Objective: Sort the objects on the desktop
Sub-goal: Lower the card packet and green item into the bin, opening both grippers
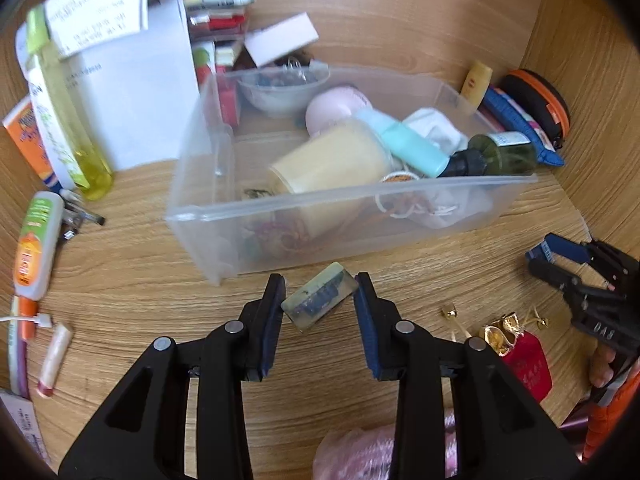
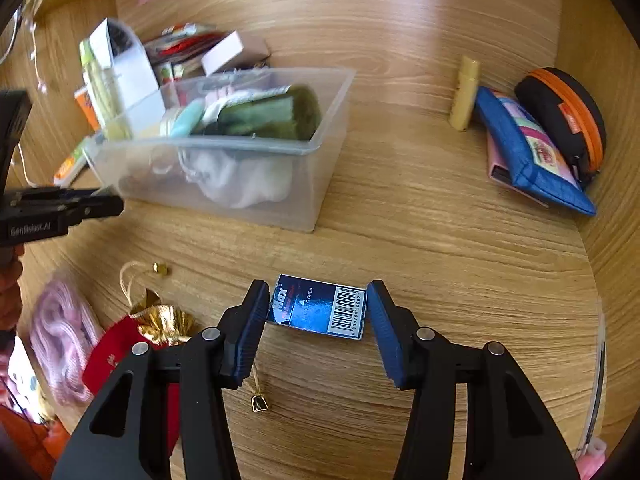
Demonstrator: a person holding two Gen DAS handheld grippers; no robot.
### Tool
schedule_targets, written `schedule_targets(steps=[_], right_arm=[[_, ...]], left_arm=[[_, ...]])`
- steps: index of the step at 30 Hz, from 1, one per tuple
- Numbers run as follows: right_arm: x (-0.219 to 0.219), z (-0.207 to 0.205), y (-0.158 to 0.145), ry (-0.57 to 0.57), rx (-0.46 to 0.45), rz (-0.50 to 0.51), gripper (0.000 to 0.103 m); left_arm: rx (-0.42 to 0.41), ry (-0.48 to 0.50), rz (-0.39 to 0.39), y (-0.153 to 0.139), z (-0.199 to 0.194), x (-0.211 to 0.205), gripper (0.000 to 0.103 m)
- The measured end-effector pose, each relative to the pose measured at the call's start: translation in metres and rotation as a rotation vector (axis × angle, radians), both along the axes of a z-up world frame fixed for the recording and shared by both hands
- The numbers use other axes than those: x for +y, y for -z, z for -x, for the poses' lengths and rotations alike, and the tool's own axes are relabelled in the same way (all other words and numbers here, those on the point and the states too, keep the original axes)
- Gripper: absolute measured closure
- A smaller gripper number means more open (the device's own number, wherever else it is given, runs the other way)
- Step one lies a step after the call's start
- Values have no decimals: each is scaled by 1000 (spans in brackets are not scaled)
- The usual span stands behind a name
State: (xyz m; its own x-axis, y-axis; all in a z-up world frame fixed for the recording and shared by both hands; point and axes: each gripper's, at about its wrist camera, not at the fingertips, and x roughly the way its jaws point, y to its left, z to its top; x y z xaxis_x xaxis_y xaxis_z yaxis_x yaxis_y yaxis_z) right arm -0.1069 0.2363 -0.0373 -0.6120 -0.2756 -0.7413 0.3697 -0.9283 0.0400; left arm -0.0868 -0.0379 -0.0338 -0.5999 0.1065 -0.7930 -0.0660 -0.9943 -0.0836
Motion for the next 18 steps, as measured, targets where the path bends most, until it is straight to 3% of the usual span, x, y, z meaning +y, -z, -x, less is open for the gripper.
schedule_targets(steps=[9, 18], right_arm=[[0, -2, -49, 12, 122, 37, 56], [-21, 13, -73, -19, 182, 72, 56]], left_arm=[[106, -21, -8, -31, -6, -7, 68], [181, -61, -15, -50, 6, -26, 68]])
